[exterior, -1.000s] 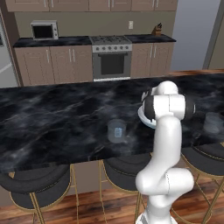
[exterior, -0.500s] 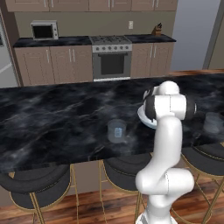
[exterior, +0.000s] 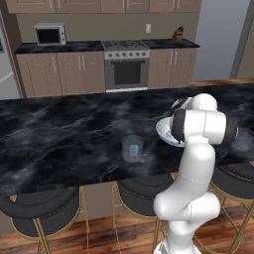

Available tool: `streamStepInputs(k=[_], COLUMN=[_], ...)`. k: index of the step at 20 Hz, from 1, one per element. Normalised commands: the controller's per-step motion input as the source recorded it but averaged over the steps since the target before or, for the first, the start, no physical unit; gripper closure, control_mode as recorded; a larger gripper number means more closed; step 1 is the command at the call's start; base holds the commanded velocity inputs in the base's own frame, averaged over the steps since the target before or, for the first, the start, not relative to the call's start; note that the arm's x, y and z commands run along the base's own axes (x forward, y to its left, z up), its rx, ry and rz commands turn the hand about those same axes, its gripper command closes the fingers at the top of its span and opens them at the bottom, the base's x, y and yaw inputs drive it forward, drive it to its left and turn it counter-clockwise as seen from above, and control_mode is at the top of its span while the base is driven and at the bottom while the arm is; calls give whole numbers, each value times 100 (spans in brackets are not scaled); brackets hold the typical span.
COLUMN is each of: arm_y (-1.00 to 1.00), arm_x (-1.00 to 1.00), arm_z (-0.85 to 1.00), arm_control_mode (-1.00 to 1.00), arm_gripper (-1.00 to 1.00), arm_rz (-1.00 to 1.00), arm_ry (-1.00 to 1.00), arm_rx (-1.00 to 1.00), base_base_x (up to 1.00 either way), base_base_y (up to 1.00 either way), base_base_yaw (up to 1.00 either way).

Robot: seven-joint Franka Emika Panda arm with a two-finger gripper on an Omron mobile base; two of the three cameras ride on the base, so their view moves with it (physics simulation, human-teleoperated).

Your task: There are four ice cubes in the ice bowl. Place two ice cubes in each glass of water.

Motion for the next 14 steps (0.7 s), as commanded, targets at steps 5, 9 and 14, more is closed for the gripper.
streamStepInputs(k=[5,9,14], arm_y=[93,71,4], arm_x=[10,45,23], arm_z=[18,7,13], arm_control_mode=[-100,-100,-100], arm_gripper=[-100,-100,-100], arm_rz=[0,0,-1], arm_ry=[-12,27,6], arm_rx=[-38,-35,-5], base_base_x=[0,0,0], base_base_y=[0,0,0], base_base_yaw=[0,0,0])
